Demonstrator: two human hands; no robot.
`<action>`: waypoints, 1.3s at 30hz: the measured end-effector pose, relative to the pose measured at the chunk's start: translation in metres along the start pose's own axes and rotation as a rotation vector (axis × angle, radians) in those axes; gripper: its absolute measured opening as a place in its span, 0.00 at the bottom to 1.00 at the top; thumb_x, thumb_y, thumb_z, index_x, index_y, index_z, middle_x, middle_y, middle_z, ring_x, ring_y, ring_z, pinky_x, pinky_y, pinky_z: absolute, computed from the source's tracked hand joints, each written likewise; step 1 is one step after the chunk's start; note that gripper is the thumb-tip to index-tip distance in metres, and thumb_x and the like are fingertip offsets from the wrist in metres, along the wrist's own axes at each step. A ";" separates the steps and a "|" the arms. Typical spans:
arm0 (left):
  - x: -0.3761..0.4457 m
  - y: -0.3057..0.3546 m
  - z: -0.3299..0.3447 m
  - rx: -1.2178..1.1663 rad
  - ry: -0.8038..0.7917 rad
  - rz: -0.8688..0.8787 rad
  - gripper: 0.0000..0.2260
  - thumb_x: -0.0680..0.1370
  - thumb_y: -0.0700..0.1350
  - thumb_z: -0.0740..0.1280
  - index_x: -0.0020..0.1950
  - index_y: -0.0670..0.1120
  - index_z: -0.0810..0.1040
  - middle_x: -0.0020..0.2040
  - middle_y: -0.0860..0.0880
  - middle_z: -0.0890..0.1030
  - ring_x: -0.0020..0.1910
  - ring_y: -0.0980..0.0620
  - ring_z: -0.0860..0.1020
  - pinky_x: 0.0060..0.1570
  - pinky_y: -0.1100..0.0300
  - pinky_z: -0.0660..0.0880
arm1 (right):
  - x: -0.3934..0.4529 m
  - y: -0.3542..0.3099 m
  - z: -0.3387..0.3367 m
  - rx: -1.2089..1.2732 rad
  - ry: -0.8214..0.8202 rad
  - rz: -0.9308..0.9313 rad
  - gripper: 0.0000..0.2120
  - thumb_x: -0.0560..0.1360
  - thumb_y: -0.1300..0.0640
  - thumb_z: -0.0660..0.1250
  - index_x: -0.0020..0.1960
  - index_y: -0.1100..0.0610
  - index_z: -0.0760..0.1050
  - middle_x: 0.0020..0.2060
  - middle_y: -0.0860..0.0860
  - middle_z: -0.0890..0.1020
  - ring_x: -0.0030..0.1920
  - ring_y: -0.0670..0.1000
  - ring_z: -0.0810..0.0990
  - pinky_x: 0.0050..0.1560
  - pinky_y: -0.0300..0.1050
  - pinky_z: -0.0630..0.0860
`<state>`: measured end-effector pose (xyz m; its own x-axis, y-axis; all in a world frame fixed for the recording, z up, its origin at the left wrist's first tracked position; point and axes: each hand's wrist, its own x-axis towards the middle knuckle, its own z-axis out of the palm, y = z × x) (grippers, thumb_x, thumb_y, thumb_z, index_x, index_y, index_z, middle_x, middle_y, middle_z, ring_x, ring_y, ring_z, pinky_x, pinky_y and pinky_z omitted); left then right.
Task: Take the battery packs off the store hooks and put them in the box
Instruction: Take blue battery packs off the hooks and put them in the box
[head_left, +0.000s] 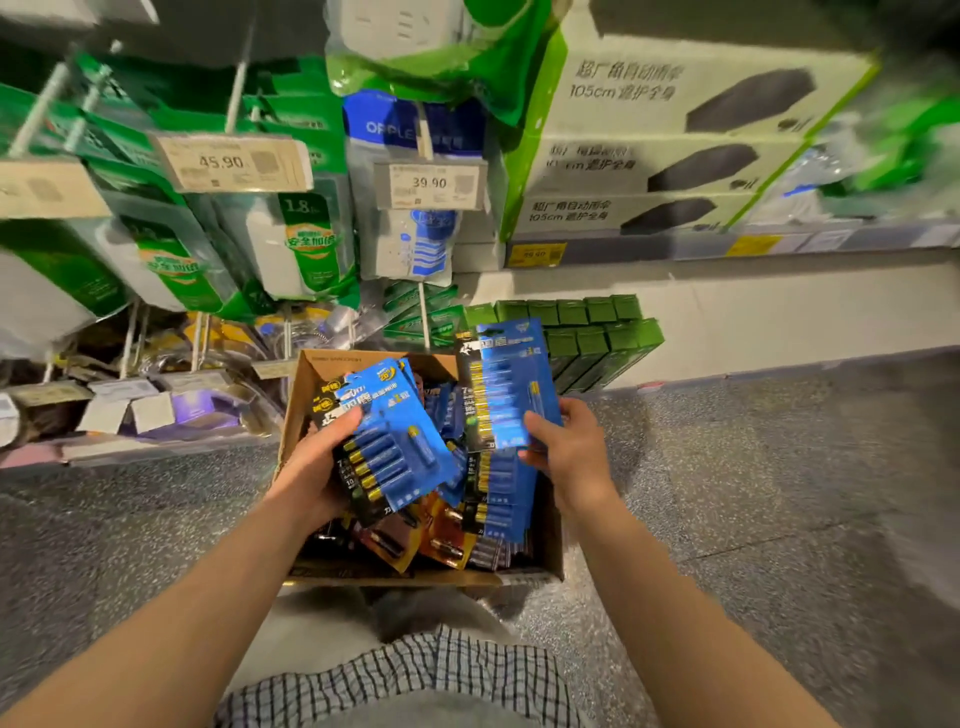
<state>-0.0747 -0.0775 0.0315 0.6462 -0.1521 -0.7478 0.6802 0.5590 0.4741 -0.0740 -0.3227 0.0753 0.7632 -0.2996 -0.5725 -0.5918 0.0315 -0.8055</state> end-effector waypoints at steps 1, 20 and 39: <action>-0.006 0.005 0.007 -0.002 -0.016 0.017 0.24 0.70 0.50 0.68 0.65 0.42 0.76 0.46 0.44 0.86 0.40 0.46 0.86 0.34 0.53 0.82 | -0.007 -0.010 0.001 0.043 -0.017 -0.016 0.08 0.78 0.61 0.67 0.55 0.57 0.72 0.51 0.57 0.79 0.42 0.52 0.81 0.33 0.39 0.76; -0.205 0.188 0.005 0.236 0.000 0.802 0.39 0.51 0.47 0.77 0.60 0.39 0.76 0.47 0.42 0.86 0.40 0.47 0.85 0.39 0.55 0.82 | -0.160 -0.185 0.131 0.000 -0.409 -0.662 0.08 0.76 0.68 0.65 0.46 0.56 0.71 0.37 0.54 0.78 0.26 0.50 0.75 0.22 0.40 0.73; -0.385 0.466 -0.026 0.413 -0.114 1.445 0.38 0.52 0.49 0.77 0.61 0.40 0.77 0.50 0.42 0.85 0.45 0.44 0.84 0.47 0.50 0.80 | -0.291 -0.360 0.316 0.402 -0.567 -1.007 0.07 0.77 0.68 0.64 0.50 0.58 0.71 0.46 0.60 0.81 0.28 0.46 0.78 0.22 0.38 0.72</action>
<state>-0.0150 0.2631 0.5281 0.8356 0.2418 0.4932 -0.5124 0.0193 0.8586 -0.0005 0.0547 0.4833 0.8982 0.0948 0.4293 0.3740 0.3482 -0.8596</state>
